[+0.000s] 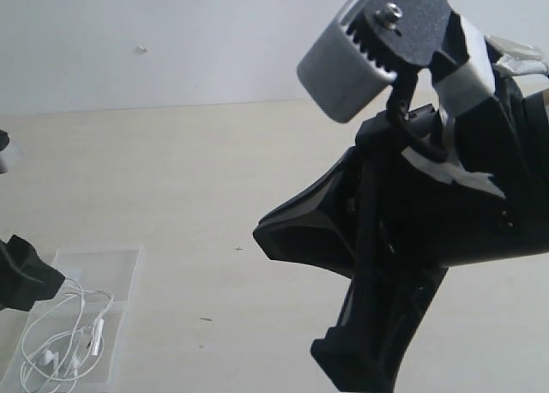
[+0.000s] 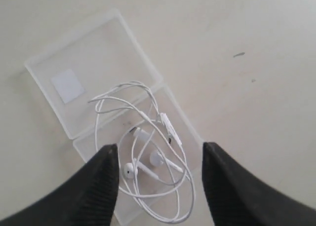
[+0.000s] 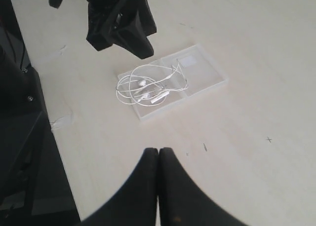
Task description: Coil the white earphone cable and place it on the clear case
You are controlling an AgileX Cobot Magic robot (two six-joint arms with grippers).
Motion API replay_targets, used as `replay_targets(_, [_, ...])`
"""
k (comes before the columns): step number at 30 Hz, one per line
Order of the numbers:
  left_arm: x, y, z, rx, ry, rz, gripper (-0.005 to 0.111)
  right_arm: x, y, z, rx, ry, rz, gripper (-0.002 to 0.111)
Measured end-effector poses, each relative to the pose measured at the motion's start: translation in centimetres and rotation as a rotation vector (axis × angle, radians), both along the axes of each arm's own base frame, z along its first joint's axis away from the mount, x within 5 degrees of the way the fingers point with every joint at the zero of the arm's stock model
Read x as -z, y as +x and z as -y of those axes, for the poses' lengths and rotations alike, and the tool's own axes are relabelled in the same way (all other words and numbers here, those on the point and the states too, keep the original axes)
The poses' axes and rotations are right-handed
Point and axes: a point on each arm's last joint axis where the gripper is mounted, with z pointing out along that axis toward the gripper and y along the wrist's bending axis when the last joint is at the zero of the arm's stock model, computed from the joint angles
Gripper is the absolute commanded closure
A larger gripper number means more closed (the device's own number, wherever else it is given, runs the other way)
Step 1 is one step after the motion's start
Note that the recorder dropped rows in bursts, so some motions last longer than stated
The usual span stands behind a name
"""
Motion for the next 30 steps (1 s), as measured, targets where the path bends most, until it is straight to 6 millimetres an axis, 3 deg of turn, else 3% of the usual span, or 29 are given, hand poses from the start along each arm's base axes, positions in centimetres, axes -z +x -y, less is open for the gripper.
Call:
replay_targets(3, [-1.9,-0.5,0.0,-0.002,-0.020,0.061,0.055,0.0,0.1,0.0,0.004,0.005,0.005,0.108])
replay_targets(7, [-6.1,-1.5,0.3,-0.011,-0.109,0.191,0.055,-0.2,0.2,-0.1,0.012,0.017,0.017,0.108])
replay_targets(14, [-13.4,-6.7,0.5,0.012,-0.306,0.460,0.056,0.7,-0.3,1.3,0.084,0.053,0.044,0.108])
replay_targets(18, [-15.1,-10.2,0.3,0.035,-0.382,0.571,0.064,1.6,-1.0,2.8,0.143,0.096,0.064,0.108])
replay_targets(23, [-16.3,-13.7,0.1,0.067,-0.449,0.680,0.106,2.5,-1.9,3.9,0.161,0.106,0.052,0.108])
replay_targets(30, [-15.7,-16.2,0.6,0.120,-0.609,0.700,0.107,2.9,-2.2,4.2,0.200,0.116,-0.036,0.108])
